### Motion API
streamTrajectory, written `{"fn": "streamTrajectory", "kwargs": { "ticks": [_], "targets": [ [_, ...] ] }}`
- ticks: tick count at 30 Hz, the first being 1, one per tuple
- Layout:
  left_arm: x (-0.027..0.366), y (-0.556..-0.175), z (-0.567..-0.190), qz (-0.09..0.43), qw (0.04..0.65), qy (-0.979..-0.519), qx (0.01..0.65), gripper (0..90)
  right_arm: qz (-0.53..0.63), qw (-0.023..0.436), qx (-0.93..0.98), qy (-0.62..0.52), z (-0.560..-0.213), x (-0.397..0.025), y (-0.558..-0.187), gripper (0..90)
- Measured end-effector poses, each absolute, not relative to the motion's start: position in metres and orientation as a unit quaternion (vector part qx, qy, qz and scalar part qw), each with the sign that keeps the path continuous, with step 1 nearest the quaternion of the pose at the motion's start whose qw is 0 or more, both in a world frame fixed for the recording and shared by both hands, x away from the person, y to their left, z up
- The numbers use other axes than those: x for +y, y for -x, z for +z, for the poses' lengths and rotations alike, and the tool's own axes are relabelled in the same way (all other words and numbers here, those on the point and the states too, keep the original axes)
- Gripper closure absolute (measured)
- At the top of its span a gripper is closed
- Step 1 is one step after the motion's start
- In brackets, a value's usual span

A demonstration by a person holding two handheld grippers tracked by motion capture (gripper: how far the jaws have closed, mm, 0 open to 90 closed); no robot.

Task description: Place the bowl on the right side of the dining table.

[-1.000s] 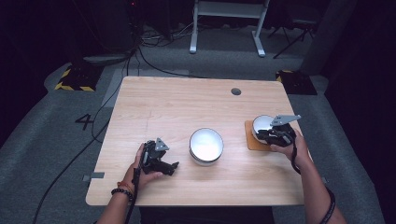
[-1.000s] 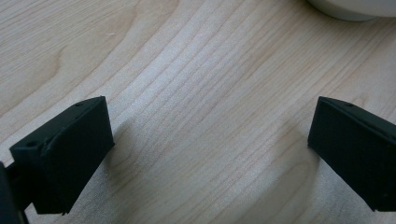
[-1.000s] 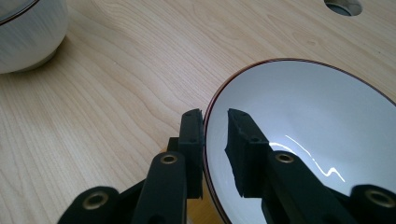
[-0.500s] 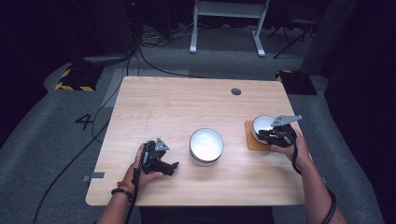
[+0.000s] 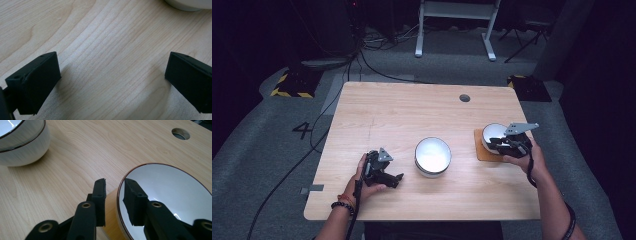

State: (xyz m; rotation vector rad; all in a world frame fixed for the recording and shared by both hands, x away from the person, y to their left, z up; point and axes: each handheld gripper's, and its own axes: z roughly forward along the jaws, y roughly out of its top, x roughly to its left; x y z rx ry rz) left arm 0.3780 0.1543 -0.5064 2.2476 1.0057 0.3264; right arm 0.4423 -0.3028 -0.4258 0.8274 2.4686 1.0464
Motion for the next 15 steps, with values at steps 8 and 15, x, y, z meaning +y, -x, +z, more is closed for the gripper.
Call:
{"fn": "streamTrajectory", "kwargs": {
  "ticks": [8, 15],
  "targets": [
    [0.154, -0.378, -0.506, 0.124, 0.322, -0.857, 0.383, 0.1, 0.371, 0.170, 0.867, -0.285, -0.423, -0.302, -0.436, 62.5],
    [0.154, -0.378, -0.506, 0.124, 0.322, -0.857, 0.383, 0.1, 0.372, 0.173, 0.869, -0.278, -0.416, -0.301, -0.428, 50.8]
  ]
}}
